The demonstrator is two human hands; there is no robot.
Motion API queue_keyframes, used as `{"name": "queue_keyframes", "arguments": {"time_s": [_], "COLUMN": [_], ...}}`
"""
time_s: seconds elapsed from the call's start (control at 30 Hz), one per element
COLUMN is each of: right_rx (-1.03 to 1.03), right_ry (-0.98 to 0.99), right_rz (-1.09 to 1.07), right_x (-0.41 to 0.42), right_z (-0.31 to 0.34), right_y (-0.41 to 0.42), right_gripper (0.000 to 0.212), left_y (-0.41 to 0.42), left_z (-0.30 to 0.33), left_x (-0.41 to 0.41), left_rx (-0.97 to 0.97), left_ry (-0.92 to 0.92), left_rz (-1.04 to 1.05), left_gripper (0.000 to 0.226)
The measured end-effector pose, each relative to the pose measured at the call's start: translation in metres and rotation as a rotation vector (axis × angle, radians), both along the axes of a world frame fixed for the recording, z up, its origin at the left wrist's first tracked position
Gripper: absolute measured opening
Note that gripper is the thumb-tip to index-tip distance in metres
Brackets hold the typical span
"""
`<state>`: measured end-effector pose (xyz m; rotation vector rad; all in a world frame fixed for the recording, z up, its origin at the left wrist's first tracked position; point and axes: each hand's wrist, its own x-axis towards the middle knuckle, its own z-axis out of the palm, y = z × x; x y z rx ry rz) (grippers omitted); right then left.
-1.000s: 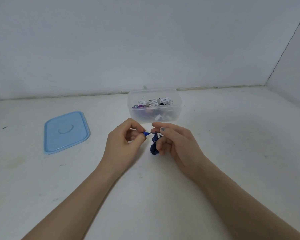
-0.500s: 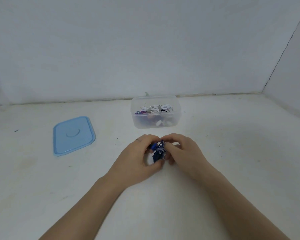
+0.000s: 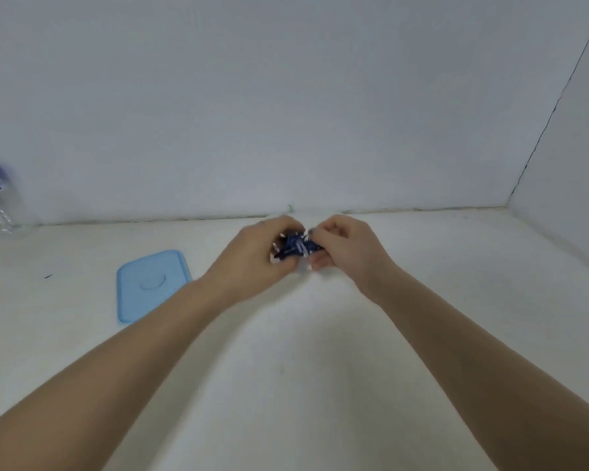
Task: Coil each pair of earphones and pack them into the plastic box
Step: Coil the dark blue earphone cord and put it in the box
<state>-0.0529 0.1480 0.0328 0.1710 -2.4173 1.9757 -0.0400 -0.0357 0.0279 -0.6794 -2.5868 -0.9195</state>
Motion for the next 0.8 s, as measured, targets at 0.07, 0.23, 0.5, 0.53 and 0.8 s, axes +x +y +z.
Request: {"name": "queue_keyframes", "arguments": {"time_s": [0.07, 0.23, 0.5, 0.53, 0.8], "right_rx": [0.008, 0.223, 0.650, 0.663, 0.886], "right_ry": [-0.002, 0.006, -0.019, -0.013, 0.021], "right_rz": [-0.039, -0.052, 0.015, 0.021, 0.205], "right_x": [-0.021, -0.057, -0.084, -0.085, -0.076], "right_z": [0.021, 0.033, 0.019, 0.017, 0.008], "right_y": [-0.007, -0.020, -0.017, -0.016, -0.030], "right_gripper": [0.011, 0.016, 0.037, 0.039, 0.033], "left_y": [-0.002, -0.005, -0.008, -0.010, -0.017], "left_z": [0.023, 0.029, -0.007, -0.008, -0.008], "left_x": [-0.022, -0.067, -0.101, -0.103, -0.097], "left_rx": [-0.001, -0.072, -0.293, -0.292, -0.485], "left_ry": [-0.028, -0.124, -0.337, -0.374, -0.416], "left_rz": [0.020, 0.062, 0.096, 0.096, 0.102], "left_gripper": [0.035, 0.031, 0.050, 0.051, 0.024]}}
